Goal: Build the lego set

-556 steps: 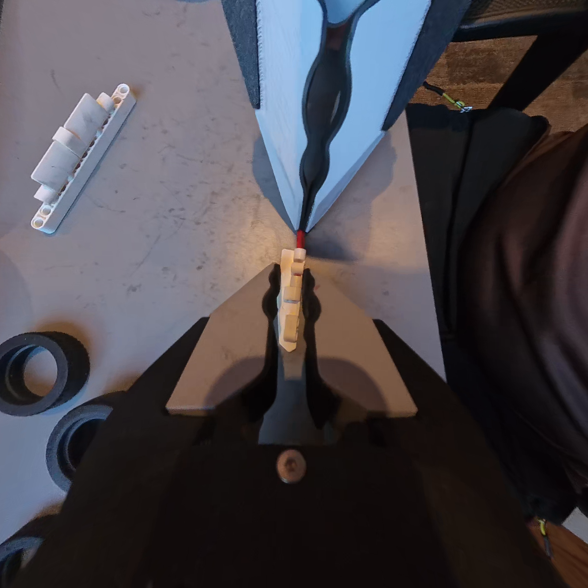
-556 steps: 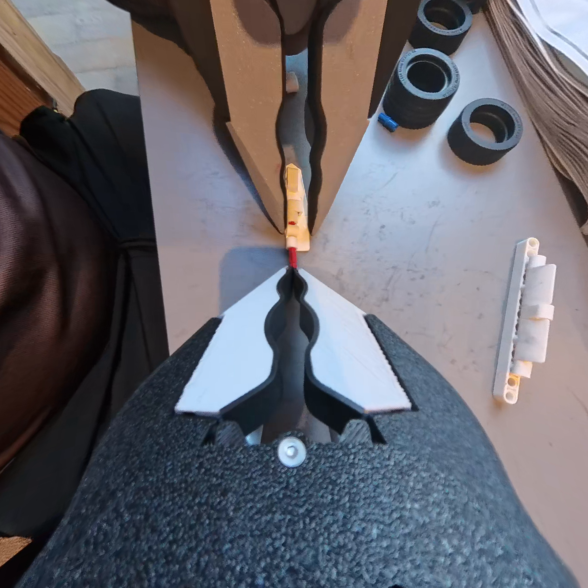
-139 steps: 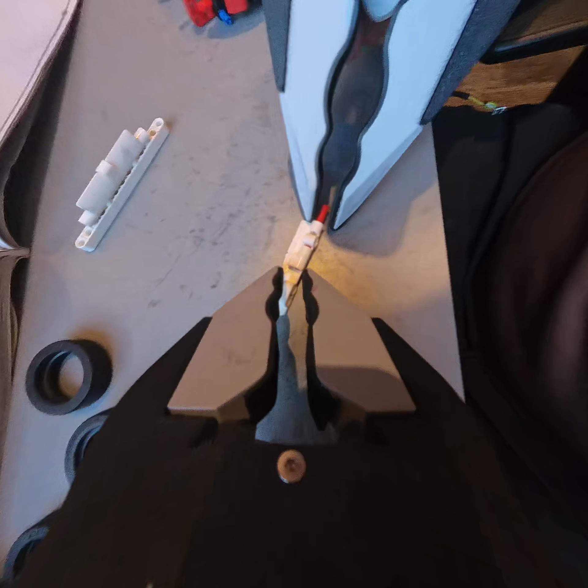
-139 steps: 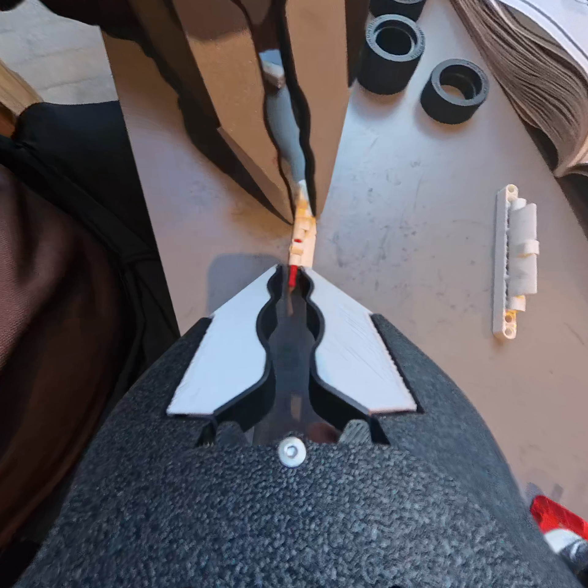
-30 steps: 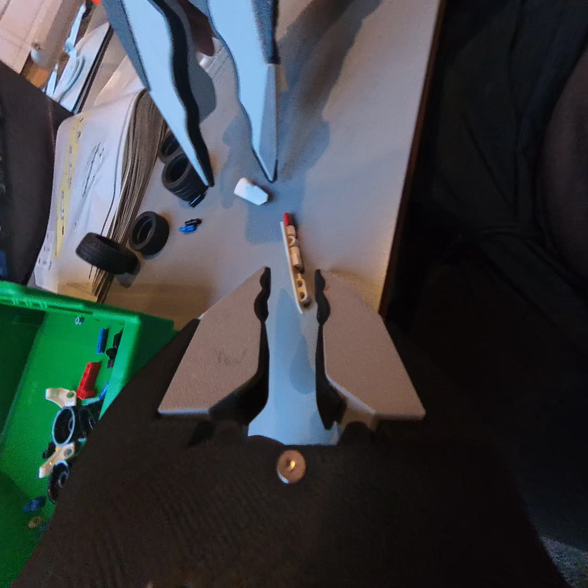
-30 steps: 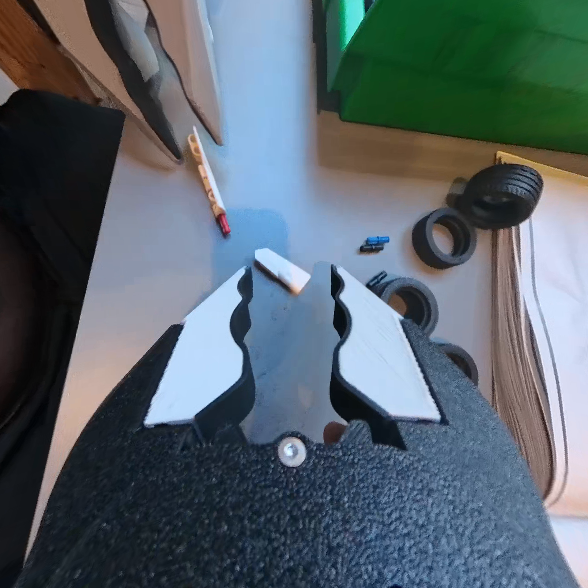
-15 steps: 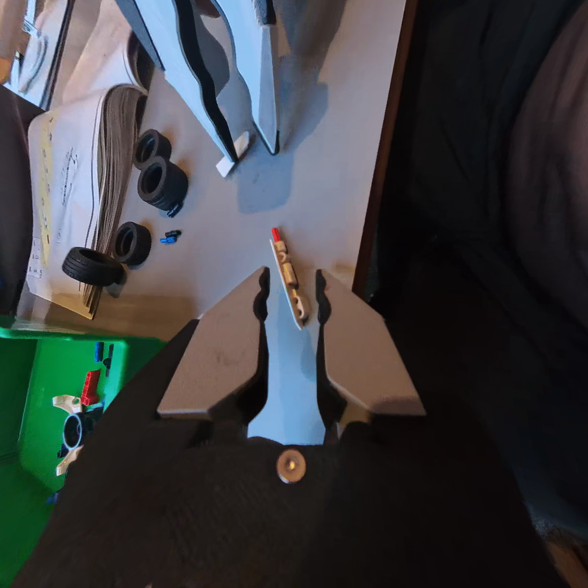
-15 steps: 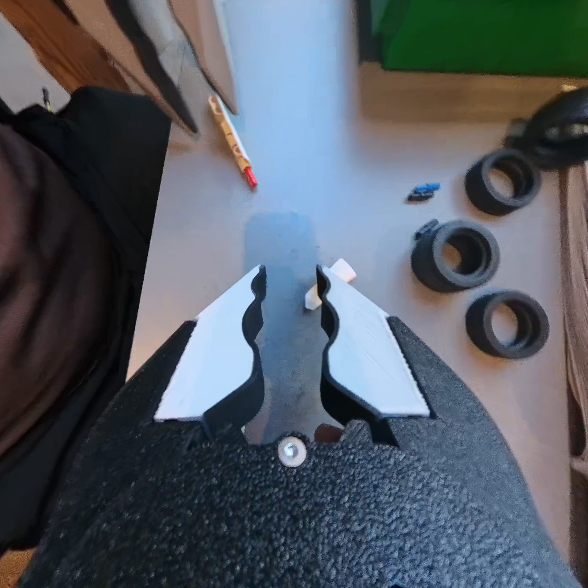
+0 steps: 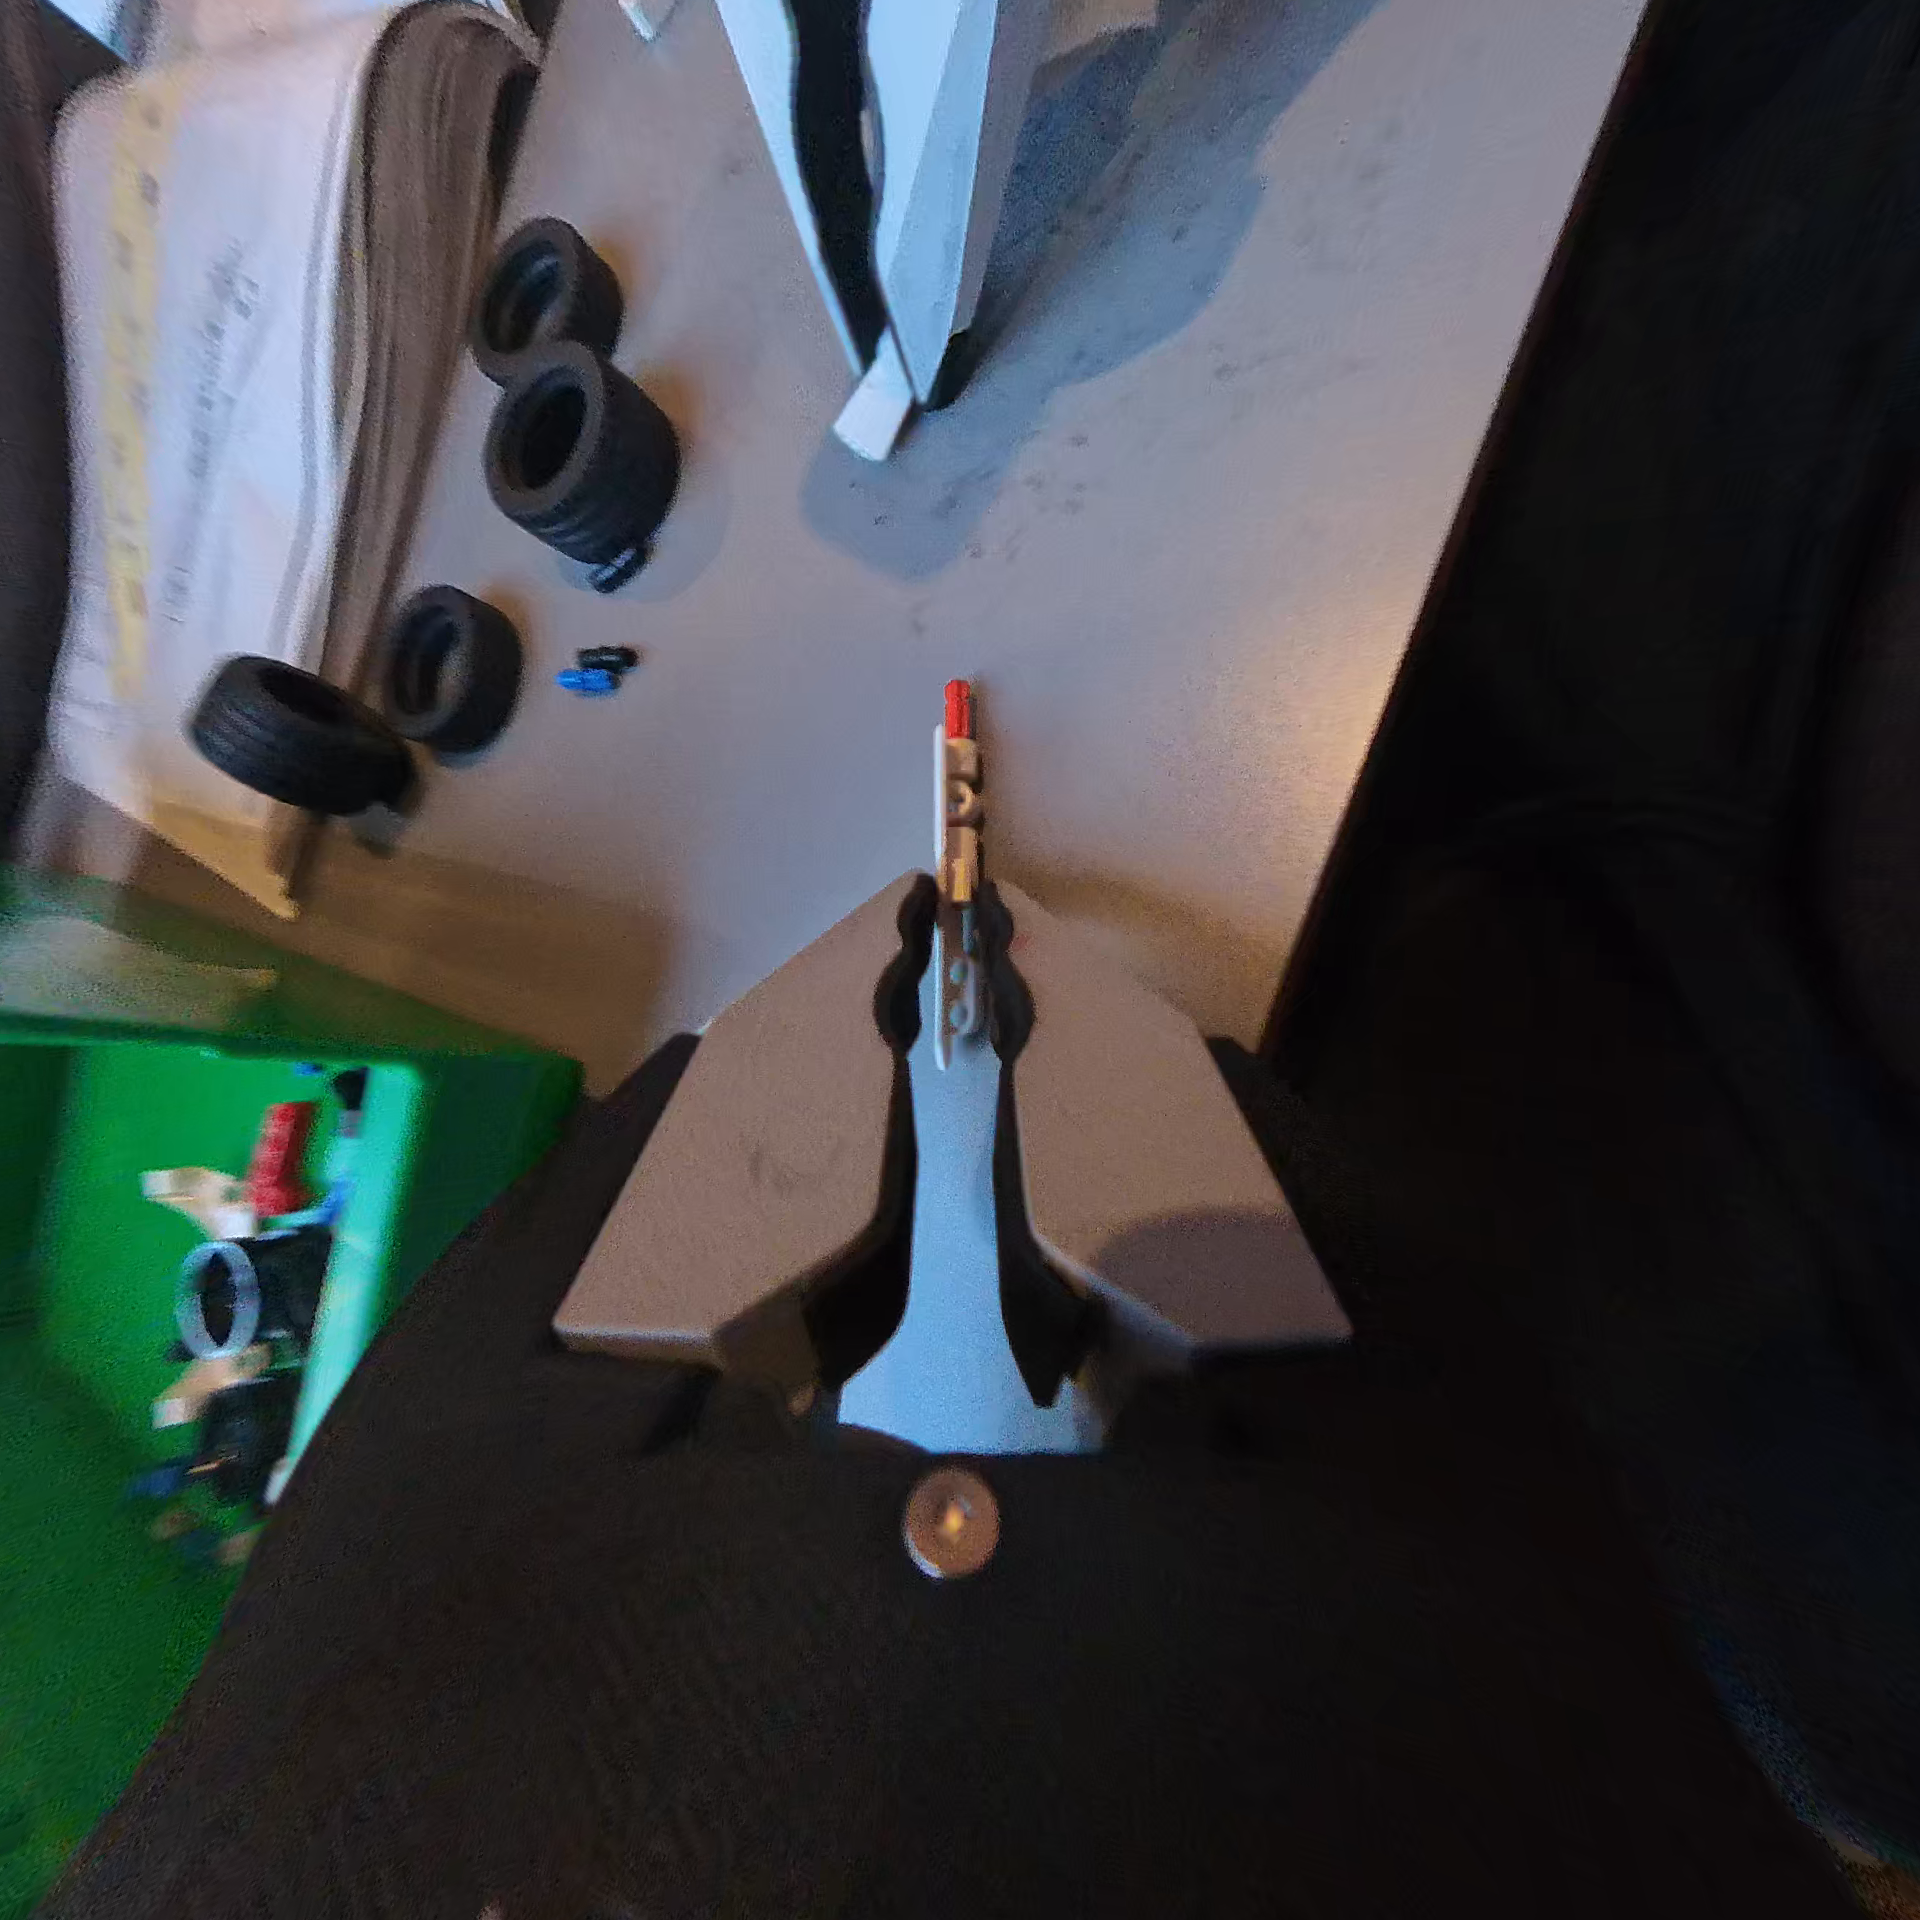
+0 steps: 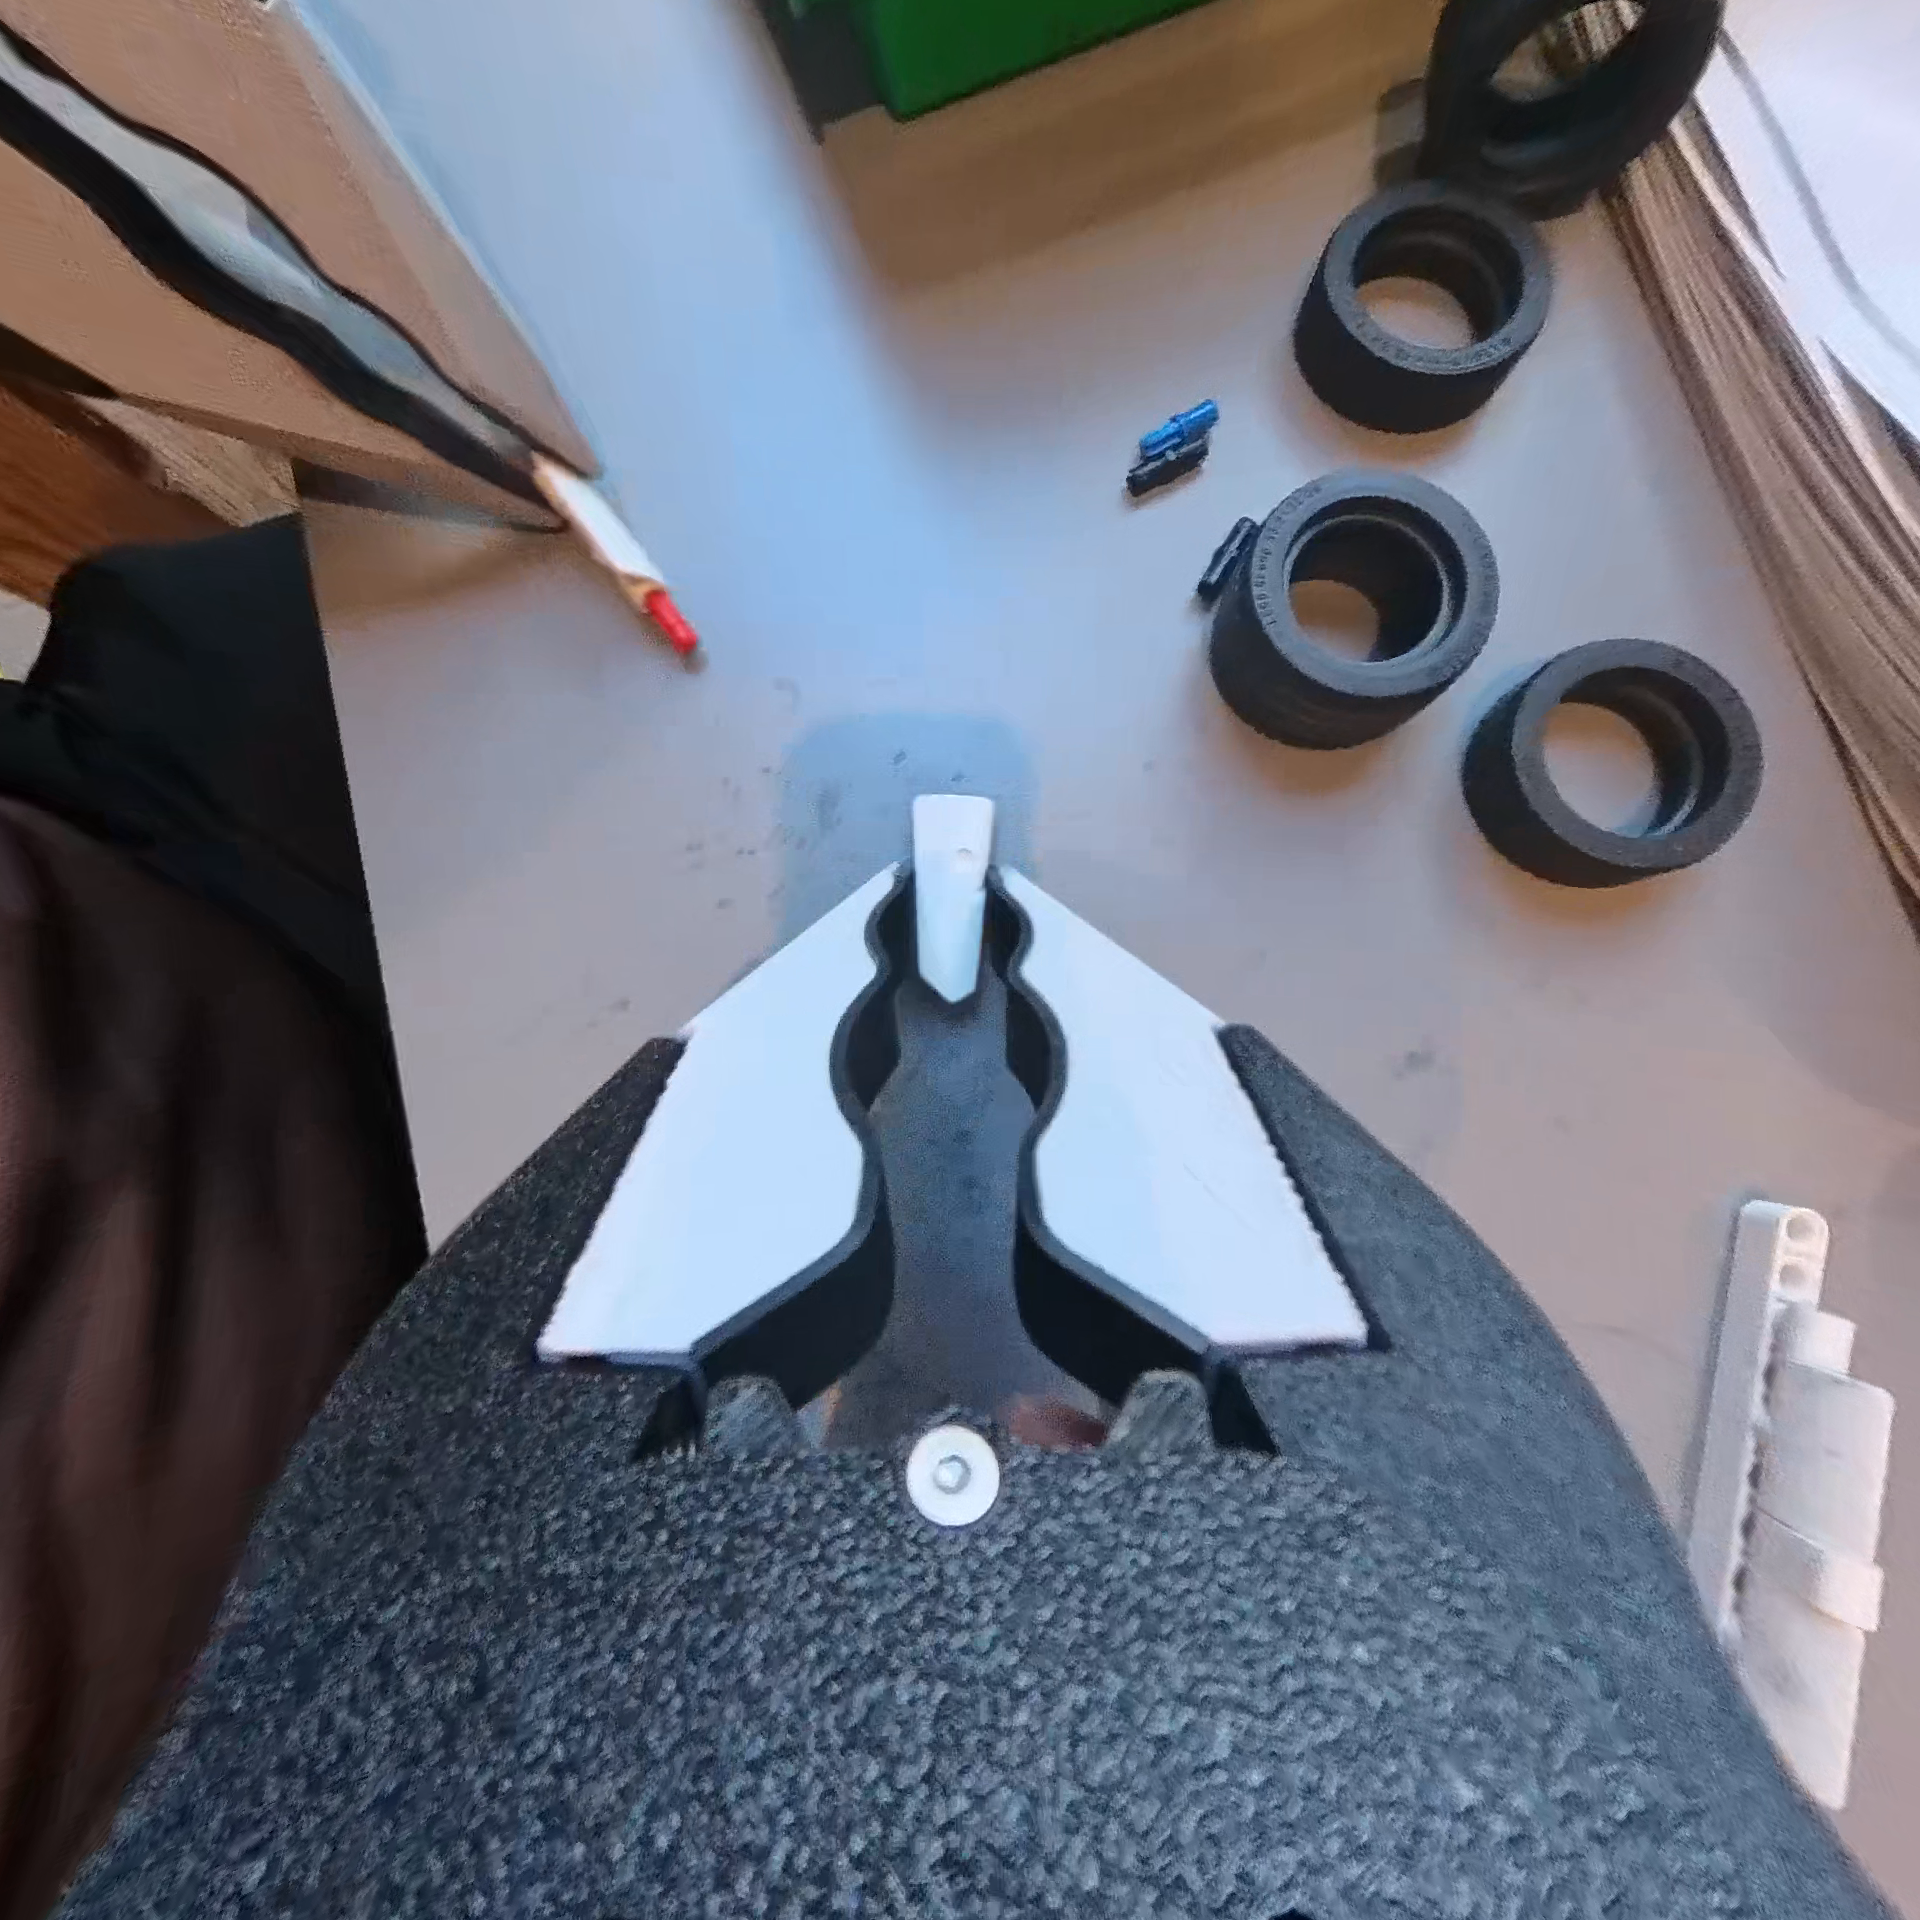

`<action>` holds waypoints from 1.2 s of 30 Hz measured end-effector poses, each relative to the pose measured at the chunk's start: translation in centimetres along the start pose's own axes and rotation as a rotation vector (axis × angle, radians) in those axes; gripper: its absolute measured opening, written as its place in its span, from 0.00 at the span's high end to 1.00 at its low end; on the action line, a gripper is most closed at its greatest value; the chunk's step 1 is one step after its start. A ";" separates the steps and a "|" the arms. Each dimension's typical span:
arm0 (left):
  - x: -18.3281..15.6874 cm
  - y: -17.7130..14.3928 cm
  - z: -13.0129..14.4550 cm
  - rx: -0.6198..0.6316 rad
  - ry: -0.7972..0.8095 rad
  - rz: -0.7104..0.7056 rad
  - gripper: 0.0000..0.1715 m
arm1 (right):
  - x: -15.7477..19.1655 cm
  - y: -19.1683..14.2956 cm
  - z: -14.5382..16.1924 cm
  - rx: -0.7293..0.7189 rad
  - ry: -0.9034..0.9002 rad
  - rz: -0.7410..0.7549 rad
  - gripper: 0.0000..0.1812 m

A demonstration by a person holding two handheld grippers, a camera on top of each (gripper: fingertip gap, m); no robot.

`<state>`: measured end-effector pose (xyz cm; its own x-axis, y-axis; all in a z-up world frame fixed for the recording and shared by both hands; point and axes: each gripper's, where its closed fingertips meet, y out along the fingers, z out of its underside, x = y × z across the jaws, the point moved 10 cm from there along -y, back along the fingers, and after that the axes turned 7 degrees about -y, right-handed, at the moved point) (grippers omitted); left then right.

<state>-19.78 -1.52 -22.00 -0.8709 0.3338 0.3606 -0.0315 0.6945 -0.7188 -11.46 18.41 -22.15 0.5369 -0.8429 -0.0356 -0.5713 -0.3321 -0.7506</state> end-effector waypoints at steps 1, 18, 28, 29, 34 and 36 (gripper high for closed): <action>-0.1 0.2 -0.2 0.007 0.053 -0.043 0.97 | 0.1 -0.1 0.1 -0.005 -0.014 -0.003 0.92; -0.1 -2.4 -1.1 -0.207 -0.177 0.068 0.86 | 1.9 -2.2 2.2 -0.037 -0.179 -0.050 0.93; -0.4 0.3 -1.0 -0.001 0.023 0.150 0.98 | 2.0 -3.7 2.9 0.036 -0.411 0.055 0.88; -0.6 0.3 -1.2 0.000 0.078 0.128 0.98 | 1.7 -4.3 3.2 0.042 -0.378 0.080 0.88; -1.5 1.1 -1.8 -0.023 0.369 -0.073 0.99 | 1.9 -5.0 3.1 -0.011 -0.335 0.035 0.87; -1.8 1.6 -1.6 -0.016 0.535 -0.212 0.99 | 1.7 -4.2 2.8 0.024 -0.334 0.040 0.87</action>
<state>-17.45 0.02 -22.79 -0.4770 0.4590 0.7495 -0.1671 0.7899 -0.5901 -6.38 19.52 -20.89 0.6901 -0.6688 -0.2766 -0.5836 -0.2882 -0.7592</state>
